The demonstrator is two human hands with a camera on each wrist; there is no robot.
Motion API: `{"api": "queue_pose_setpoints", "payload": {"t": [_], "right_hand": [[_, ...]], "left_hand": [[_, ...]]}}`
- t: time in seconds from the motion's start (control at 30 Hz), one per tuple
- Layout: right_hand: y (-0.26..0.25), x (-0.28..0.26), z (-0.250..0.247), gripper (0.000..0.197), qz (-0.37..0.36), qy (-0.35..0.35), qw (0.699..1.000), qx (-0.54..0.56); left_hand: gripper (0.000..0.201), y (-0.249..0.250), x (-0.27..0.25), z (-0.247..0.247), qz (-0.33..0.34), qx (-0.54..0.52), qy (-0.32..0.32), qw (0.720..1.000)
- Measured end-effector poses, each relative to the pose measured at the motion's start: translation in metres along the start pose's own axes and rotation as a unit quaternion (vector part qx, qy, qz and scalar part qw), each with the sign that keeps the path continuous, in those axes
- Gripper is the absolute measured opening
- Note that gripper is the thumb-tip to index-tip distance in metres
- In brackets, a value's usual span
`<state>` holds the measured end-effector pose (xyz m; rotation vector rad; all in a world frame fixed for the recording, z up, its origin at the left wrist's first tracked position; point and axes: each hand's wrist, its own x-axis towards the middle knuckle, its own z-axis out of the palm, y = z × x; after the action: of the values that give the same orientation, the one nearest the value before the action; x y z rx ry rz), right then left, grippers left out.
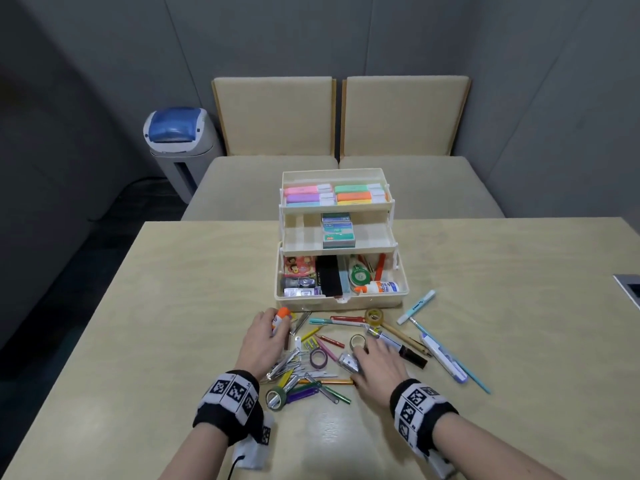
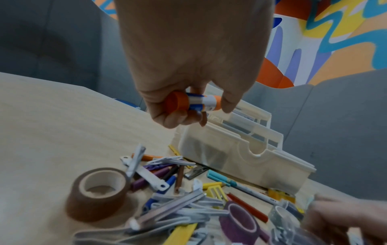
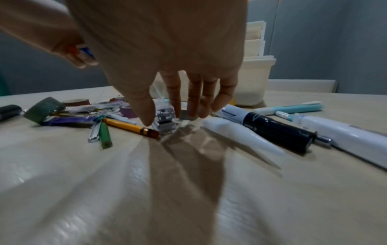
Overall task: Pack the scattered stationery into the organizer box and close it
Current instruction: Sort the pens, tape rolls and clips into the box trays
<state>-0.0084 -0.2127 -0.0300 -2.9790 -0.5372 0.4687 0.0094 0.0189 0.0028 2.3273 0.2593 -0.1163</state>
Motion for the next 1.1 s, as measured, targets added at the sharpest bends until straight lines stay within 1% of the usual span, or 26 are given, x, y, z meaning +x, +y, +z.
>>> {"api": "queue_pose_setpoints", "payload": {"t": [0.13,0.2,0.27,0.33,0.37,0.43,0.47,0.5,0.53,0.6,0.63,0.67,0.7,0.73,0.8,0.87,0.93,1.0,1.1], "right_hand": [[-0.007,0.010,-0.004,0.033,-0.001,0.005,1.000,0.025],[-0.010,0.015,-0.006,0.031,-0.003,-0.009,0.999,0.031],[-0.008,0.022,-0.011,0.029,0.003,-0.016,0.998,0.056],[-0.002,0.026,-0.020,0.027,0.020,-0.031,0.991,0.132],[0.002,0.026,-0.026,0.025,0.029,-0.036,0.982,0.184],[0.012,0.027,-0.037,0.022,0.053,-0.042,0.955,0.288],[0.017,0.028,-0.044,0.021,0.073,-0.035,0.938,0.338],[0.023,0.029,-0.050,0.019,0.099,-0.023,0.911,0.400],[0.028,0.030,-0.055,0.018,0.134,-0.011,0.867,0.479],[0.040,0.033,-0.068,0.016,0.200,0.012,0.737,0.646],[0.046,0.035,-0.074,0.017,0.220,0.030,0.682,0.696],[0.054,0.037,-0.078,0.019,0.234,0.048,0.654,0.718],[0.060,0.039,-0.083,0.021,0.240,0.062,0.641,0.727],[0.067,0.042,-0.084,0.022,0.242,0.076,0.636,0.729],[0.075,0.048,-0.087,0.023,0.246,0.089,0.639,0.724],[0.076,0.053,-0.088,0.021,0.243,0.075,0.649,0.717],[0.073,0.056,-0.088,0.020,0.238,0.059,0.660,0.710],[0.069,0.059,-0.089,0.020,0.232,0.047,0.667,0.706],[0.062,0.064,-0.090,0.019,0.233,0.047,0.670,0.703]], "left_hand": [[0.027,0.010,0.009,0.001,0.005,-0.075,-0.022,0.997],[0.031,0.018,0.015,0.000,0.019,-0.080,-0.028,0.996],[0.032,0.028,0.025,-0.004,0.048,-0.072,-0.033,0.996],[0.033,0.037,0.037,-0.008,0.082,-0.066,-0.036,0.994],[0.033,0.042,0.044,-0.008,0.098,-0.060,-0.037,0.993],[0.033,0.049,0.061,-0.006,0.121,-0.034,-0.042,0.991],[0.032,0.054,0.069,-0.004,0.132,-0.020,-0.047,0.990],[0.031,0.059,0.078,-0.001,0.141,-0.009,-0.053,0.988],[0.030,0.064,0.086,0.003,0.150,0.002,-0.059,0.987],[0.031,0.074,0.101,0.009,0.155,0.015,-0.073,0.985],[0.031,0.079,0.106,0.012,0.152,0.018,-0.086,0.984],[0.031,0.082,0.110,0.015,0.150,0.025,-0.106,0.983],[0.030,0.085,0.114,0.018,0.148,0.042,-0.134,0.979],[0.030,0.087,0.117,0.022,0.146,0.070,-0.164,0.973],[0.027,0.090,0.123,0.029,0.135,0.143,-0.225,0.954],[0.026,0.093,0.128,0.034,0.122,0.223,-0.283,0.925],[0.027,0.097,0.133,0.035,0.110,0.285,-0.314,0.899],[0.026,0.099,0.137,0.037,0.102,0.305,-0.320,0.891],[0.023,0.101,0.139,0.044,0.101,0.277,-0.317,0.901]]}}
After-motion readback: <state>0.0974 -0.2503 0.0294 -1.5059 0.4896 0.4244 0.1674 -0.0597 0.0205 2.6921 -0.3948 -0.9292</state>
